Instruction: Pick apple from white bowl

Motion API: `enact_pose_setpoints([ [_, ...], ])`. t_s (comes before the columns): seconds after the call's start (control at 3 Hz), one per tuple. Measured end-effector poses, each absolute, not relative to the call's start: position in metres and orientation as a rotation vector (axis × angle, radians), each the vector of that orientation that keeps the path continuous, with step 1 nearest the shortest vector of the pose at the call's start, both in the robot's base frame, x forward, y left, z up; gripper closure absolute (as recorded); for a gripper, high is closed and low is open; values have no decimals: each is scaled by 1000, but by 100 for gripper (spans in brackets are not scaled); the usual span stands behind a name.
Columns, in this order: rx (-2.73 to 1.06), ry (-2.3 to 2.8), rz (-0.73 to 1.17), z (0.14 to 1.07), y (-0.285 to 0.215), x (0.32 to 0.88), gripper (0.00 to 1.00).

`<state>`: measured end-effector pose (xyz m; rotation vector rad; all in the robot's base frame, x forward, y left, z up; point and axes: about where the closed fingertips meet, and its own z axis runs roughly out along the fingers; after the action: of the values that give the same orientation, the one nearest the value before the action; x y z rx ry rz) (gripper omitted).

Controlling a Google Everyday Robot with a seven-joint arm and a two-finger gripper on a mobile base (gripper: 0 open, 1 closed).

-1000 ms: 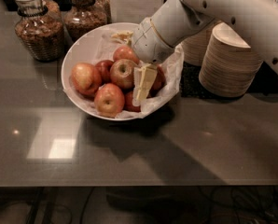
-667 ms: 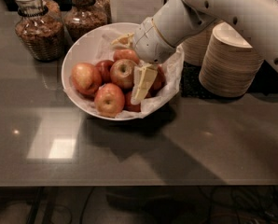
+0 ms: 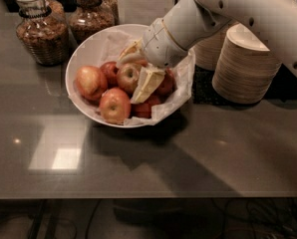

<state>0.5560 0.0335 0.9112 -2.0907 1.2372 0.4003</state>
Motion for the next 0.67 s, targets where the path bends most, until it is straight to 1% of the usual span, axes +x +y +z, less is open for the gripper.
enact_pose_setpoints([
  [0.33, -2091, 1237, 400, 911, 34, 556, 89],
  [0.67, -2091, 1237, 401, 911, 34, 556, 100],
])
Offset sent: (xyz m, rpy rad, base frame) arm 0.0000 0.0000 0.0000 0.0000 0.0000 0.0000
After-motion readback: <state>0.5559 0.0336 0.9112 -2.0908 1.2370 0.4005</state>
